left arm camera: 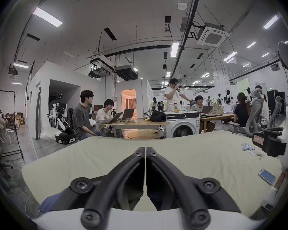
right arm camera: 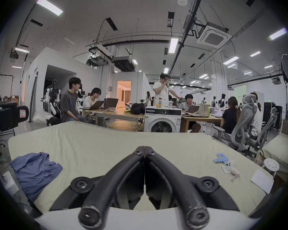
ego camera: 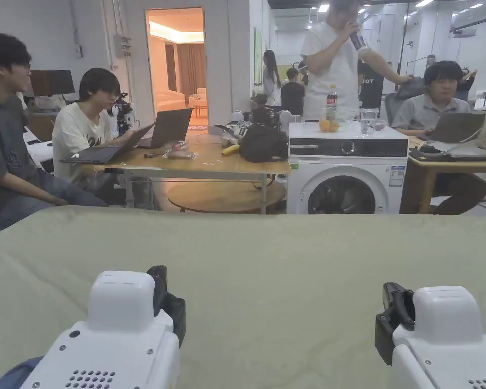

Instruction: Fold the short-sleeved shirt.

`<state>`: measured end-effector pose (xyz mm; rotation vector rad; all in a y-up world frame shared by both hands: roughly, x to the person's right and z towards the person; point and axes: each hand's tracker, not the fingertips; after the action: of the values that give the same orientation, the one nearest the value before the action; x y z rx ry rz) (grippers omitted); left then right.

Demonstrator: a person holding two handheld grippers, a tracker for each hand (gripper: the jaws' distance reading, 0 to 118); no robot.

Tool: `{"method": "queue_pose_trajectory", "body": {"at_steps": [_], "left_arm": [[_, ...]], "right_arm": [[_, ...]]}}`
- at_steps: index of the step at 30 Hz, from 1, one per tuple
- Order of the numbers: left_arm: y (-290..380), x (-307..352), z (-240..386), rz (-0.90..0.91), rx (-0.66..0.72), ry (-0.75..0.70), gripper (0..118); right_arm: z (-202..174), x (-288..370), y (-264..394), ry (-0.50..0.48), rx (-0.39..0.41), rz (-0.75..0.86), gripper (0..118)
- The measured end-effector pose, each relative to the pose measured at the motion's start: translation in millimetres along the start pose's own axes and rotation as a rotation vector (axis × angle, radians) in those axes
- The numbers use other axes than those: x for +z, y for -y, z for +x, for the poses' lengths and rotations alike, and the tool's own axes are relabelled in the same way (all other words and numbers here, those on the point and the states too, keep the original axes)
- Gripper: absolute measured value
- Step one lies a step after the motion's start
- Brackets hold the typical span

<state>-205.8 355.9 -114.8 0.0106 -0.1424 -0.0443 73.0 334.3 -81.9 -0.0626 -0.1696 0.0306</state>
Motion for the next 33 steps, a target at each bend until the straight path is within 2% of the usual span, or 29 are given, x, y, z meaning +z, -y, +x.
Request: {"method": "queue_pose_trajectory", "body": {"at_steps": [4,5,6,7,8,9,10,11,14,19,21,22,23,24,25,26,27,29,33], "left_arm": [[0,0,1,-0.002,-0.021,0.002,0],[1,1,2,0.007,-0.039,-0.008,0],[0,0,3,0.001,-0.057,-0.022,5],[0,0,3,-0.005,-0.064,-0.017,24],[-1,-1,3,-0.01,-0.065,-0.02,48],[-1,-4,2,-0.027,-0.056,-0.021,80],[1,-5,1,-0.034,-0.039,-0.006,103],[3,-5,1,-0.026,-0.026,0.004,104],[4,-2,0,-0.015,0.001,0.029,103],[2,-2,3,-0.02,-0.046,-0.002,103],[2,-1,0,-0.023,-0.022,0.02,103],[3,1,-1,-0.014,-0.008,0.024,99],[3,1,-1,-0.012,-0.005,0.016,86],[3,0,0,-0.016,-0.007,0.013,62],[3,-2,0,-0.023,-0.014,0.008,23],[4,-3,1,-0.029,-0.033,-0.006,5],[5,-3,0,-0.027,-0.031,0.002,1],[6,-2,0,-0.028,-0.032,0.011,0],[6,-3,-1,-0.025,-0.037,-0.001,0]], "right_arm": [[-1,-1,0,-0.007,-0.001,0.001,1],[-3,0,0,0.019,0.038,0.018,19],[-4,0,1,0.027,0.075,0.019,51],[-5,-2,2,0.019,0.084,0.003,84],[-6,-2,2,0.017,0.088,0.003,92],[-8,0,4,0.016,0.092,0.014,92],[-9,1,4,0.009,0.088,0.019,92],[-9,1,4,-0.001,0.082,0.021,92],[-8,0,2,-0.022,0.056,0.013,92],[3,-2,2,-0.053,-0.097,0.002,92],[8,-4,1,-0.059,-0.11,-0.016,92],[9,-4,2,-0.058,-0.111,-0.022,92],[8,-3,3,-0.051,-0.108,-0.02,89],[7,-2,5,-0.037,-0.099,-0.007,79],[7,-2,5,-0.02,-0.084,-0.001,49],[6,-2,5,-0.001,-0.069,-0.001,22],[5,-3,6,0.009,-0.053,0.005,6],[9,-3,7,-0.018,-0.063,-0.002,0],[11,-5,9,0.001,-0.055,0.0,0]]}}
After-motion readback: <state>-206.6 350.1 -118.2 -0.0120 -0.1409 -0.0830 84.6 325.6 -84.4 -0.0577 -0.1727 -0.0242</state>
